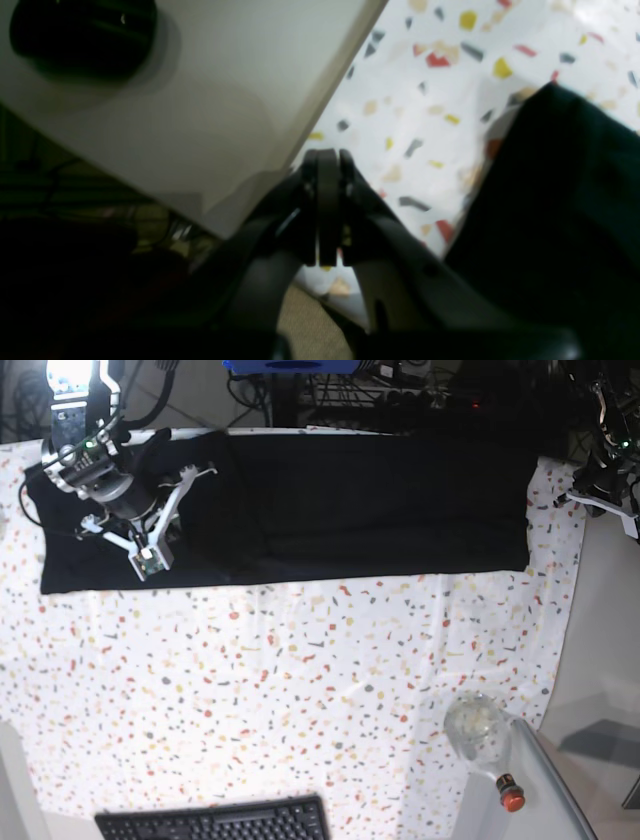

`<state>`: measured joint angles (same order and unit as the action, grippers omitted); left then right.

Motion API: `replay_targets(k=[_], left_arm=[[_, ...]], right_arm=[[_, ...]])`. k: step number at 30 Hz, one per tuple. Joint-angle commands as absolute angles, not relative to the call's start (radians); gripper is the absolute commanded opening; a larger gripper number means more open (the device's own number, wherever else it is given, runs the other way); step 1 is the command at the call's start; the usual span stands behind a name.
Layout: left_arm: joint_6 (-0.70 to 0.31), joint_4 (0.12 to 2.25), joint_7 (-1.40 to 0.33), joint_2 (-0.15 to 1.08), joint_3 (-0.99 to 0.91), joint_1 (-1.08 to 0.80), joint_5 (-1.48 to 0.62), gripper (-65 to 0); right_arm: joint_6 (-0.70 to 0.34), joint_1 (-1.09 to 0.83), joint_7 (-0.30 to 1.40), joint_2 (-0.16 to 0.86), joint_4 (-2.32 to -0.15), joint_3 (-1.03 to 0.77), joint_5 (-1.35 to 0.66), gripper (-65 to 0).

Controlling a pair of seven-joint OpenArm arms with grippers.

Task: Layout the t-shirt on the table in an organized manner, then fold the t-shirt properly
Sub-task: 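Press the folded sleeve flat with the right gripper, then grasp the two ends of the black shirt strip with both grippers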

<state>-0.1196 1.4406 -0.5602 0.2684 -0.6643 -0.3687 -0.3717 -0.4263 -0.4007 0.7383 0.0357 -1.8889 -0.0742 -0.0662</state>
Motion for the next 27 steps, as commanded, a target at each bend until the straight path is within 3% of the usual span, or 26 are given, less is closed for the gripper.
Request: replay_targets(k=[1,8,12,15,22,23,27], left_arm=[[-0.117,1.455,-0.536,0.286,-0.671,-0.366,-0.377,-65.0],[-0.133,1.460,-0.536,0.285,-0.671,-0.367,-0.377,-65.0],[-0.334,1.455,-0.538,0.285,-0.671,-0.377,-0.377,-65.0],[-0.453,1.455,-0.538,0.274,-0.673,-0.392,-0.375,-65.0],[-0.559,1.524,-0.536,0.217,-0.684,-0.401,-0.377,-65.0],[-0.567,1.531,-0.536,0.209,-0.684,-0.398,-0.377,-59.9],[-0.568,1.527,-0.536,0.205,-0.677,-0.380,-0.395,-22.4]], right_arm=[[-0.423,-0.395,0.720,0.025,-1.873,-0.081,-0.070,-65.0],[-0.423,-0.291,0.679,0.025,-1.593,-0.185,-0.067,-65.0],[-0.424,-0.246,0.677,0.058,-1.520,-0.237,-0.068,-65.0],[-0.424,-0.255,0.685,0.061,-1.577,-0.239,-0.070,-65.0],[-0.424,-0.367,0.679,0.024,-1.837,-0.234,-0.071,-65.0],[-0.424,-0.374,0.679,0.024,-1.857,-0.234,-0.071,-65.0],[-0.426,-0.384,0.679,0.024,-1.877,-0.231,-0.071,-65.0]])
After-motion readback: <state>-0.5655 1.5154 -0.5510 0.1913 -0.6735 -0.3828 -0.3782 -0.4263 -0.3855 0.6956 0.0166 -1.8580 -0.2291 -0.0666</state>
